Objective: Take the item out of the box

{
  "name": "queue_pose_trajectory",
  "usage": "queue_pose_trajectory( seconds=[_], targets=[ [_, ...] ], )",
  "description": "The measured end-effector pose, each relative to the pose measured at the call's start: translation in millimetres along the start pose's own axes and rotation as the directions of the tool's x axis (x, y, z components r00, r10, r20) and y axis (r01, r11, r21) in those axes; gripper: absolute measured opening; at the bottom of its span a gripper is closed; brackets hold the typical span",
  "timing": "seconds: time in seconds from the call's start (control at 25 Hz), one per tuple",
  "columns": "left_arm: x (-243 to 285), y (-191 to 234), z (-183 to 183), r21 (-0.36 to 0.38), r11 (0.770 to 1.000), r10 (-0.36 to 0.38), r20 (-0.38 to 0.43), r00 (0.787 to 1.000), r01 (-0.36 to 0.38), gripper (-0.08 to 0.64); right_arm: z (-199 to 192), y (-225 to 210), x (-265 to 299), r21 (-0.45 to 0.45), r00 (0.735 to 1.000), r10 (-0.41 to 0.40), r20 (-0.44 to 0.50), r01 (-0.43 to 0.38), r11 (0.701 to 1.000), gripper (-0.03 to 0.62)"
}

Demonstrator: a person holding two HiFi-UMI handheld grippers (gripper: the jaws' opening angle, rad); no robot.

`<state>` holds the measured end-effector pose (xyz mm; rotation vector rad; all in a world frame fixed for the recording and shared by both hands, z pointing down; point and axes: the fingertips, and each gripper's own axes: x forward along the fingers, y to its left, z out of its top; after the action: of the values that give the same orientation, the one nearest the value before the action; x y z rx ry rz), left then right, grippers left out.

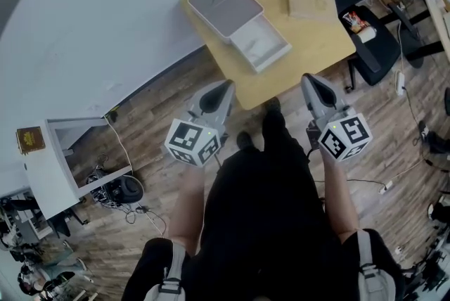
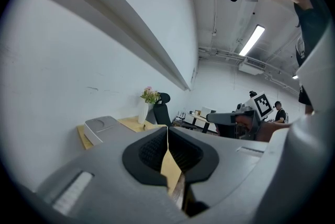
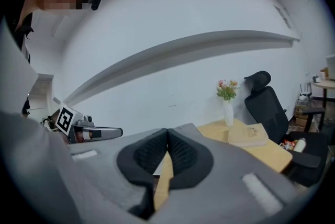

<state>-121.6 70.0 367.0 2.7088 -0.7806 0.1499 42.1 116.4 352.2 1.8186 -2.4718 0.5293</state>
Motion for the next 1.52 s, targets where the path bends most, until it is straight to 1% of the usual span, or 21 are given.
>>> queue_pose_trajectory(
  seconds=[0.32, 0.48, 0.92, 1.4, 1.52],
  targets=[
    [20, 15, 9, -0.015, 0.999, 0.043, 0.009, 0.999, -0.043, 0.014, 6, -21, 39, -0.016, 0.997, 0.050, -0.054, -0.051, 0.999, 0.003],
    [30, 27, 13, -0.026, 0.996, 0.085, 0.014, 0.996, -0.085, 0.014, 8, -33, 58, -0.020, 0.994, 0.078, -0.077, -0.080, 0.997, 0.003],
    [75, 46, 23, -0.051, 0.983, 0.175, 0.019, 0.984, -0.174, 0.014, 18, -83, 108, -0.017, 0.976, 0.171, -0.137, -0.175, 0.984, 0.003],
    [119, 52, 31, -0.063, 0.961, 0.272, 0.010, 0.962, -0.270, 0.015, 15, -133, 150, -0.010, 0.941, 0.255, -0.223, -0.264, 0.965, 0.003],
    [124, 56, 30, -0.071, 0.951, 0.301, 0.007, 0.954, -0.299, 0.014, 10, -136, 160, -0.008, 0.920, 0.294, -0.260, -0.306, 0.952, 0.003]
  ],
)
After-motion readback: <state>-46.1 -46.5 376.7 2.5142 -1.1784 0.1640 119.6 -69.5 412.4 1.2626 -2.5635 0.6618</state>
